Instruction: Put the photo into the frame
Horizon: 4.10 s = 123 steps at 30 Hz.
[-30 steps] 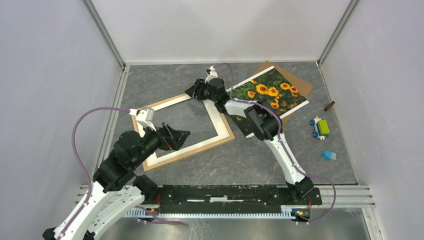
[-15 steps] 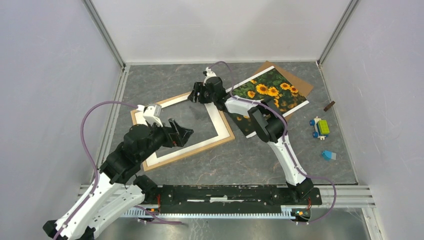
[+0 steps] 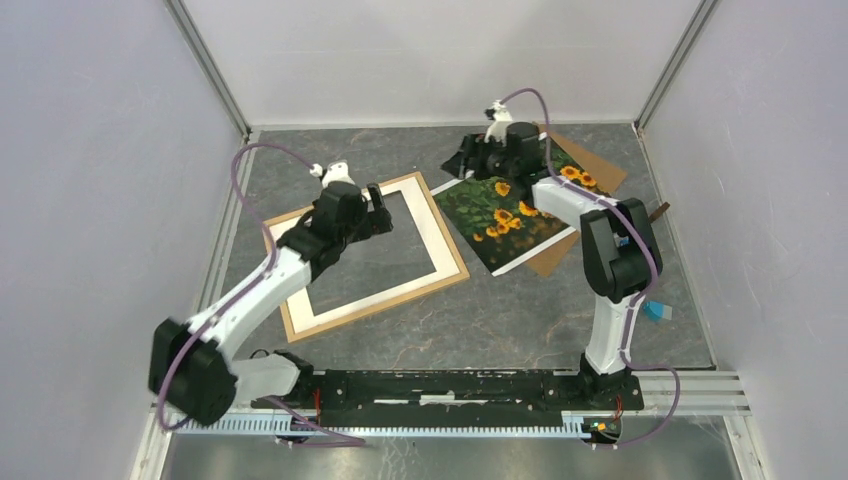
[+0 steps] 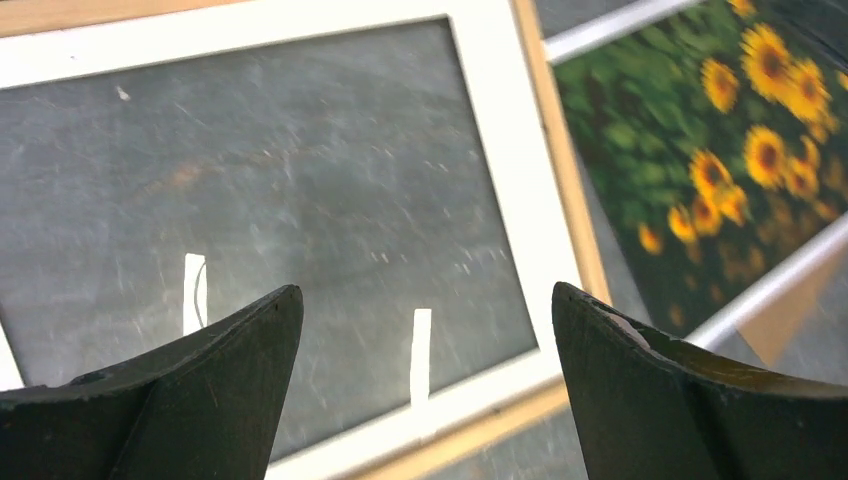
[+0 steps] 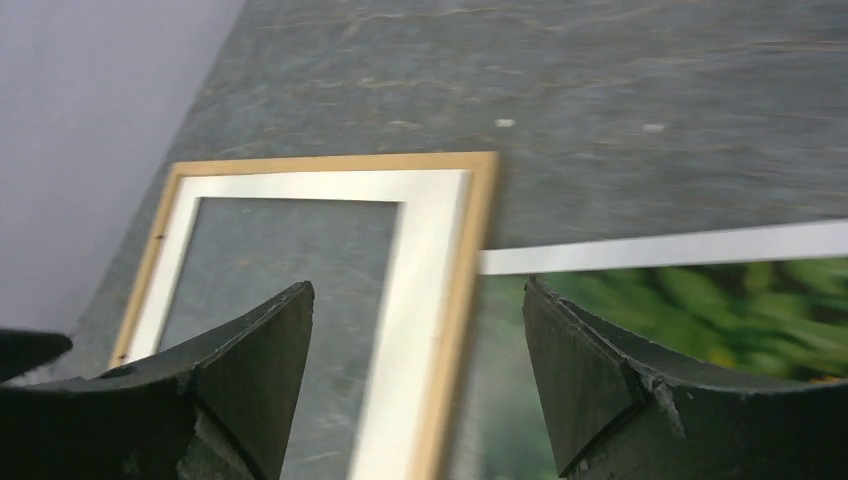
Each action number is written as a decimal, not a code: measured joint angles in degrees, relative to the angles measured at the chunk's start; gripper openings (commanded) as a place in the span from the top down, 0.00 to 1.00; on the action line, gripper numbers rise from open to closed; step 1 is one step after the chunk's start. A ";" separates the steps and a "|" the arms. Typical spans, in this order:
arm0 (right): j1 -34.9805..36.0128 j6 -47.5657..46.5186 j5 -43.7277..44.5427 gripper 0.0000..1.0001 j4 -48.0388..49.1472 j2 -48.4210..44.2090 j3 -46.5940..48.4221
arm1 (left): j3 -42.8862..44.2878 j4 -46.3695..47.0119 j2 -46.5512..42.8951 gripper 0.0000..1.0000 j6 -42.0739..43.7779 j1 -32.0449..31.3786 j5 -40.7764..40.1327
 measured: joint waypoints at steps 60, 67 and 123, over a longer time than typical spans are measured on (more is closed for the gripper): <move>-2.54 -6.91 -14.03 0.67 -12.57 20.90 16.44 | 43.21 -3.37 58.58 0.00 10.10 16.87 19.23; -2.54 -6.91 -14.16 0.64 -12.70 20.98 16.46 | 42.29 -3.58 57.44 0.00 10.03 16.81 20.02; -13.29 36.11 8.44 0.23 14.14 -40.89 -66.99 | 48.09 22.23 68.67 0.01 -16.11 0.55 28.87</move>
